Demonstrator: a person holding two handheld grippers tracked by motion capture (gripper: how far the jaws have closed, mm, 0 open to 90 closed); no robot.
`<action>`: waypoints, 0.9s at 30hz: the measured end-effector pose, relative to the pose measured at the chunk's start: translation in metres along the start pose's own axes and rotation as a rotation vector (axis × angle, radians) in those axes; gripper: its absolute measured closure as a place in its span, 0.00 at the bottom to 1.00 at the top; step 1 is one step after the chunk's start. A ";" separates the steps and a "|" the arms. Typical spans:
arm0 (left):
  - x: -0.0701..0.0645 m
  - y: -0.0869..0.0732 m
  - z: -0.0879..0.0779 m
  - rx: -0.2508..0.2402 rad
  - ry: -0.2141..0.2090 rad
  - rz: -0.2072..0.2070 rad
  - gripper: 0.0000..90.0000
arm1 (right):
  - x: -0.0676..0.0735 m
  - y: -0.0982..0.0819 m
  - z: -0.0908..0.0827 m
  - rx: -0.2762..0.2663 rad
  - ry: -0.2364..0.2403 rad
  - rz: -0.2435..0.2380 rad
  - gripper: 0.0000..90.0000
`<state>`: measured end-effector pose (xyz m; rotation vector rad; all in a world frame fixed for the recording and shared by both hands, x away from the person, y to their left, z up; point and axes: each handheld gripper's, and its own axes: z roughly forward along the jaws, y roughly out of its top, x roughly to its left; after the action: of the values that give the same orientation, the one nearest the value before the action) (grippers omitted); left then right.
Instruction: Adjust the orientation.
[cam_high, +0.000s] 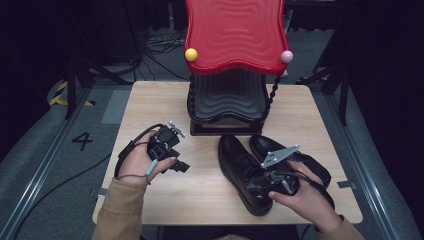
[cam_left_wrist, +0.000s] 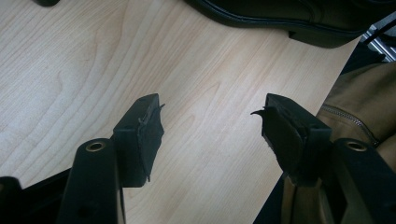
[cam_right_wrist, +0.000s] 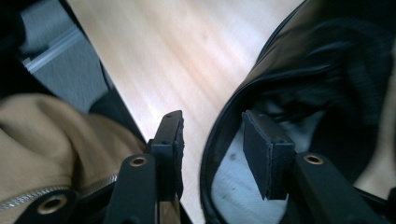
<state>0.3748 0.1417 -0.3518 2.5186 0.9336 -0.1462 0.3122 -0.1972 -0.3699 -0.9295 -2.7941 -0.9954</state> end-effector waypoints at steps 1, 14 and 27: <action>0.000 0.000 0.000 0.000 0.001 -0.001 0.43 | -0.004 -0.001 -0.007 -0.026 -0.021 0.007 0.64; -0.001 0.005 0.003 0.006 -0.004 0.009 0.42 | -0.053 -0.025 -0.057 -0.060 -0.282 0.164 0.61; 0.000 0.006 0.003 0.008 -0.006 0.011 0.41 | -0.082 -0.050 -0.072 0.110 -0.353 0.208 0.54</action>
<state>0.3790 0.1360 -0.3525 2.5289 0.9187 -0.1550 0.3410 -0.3132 -0.3595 -1.4701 -2.8993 -0.7017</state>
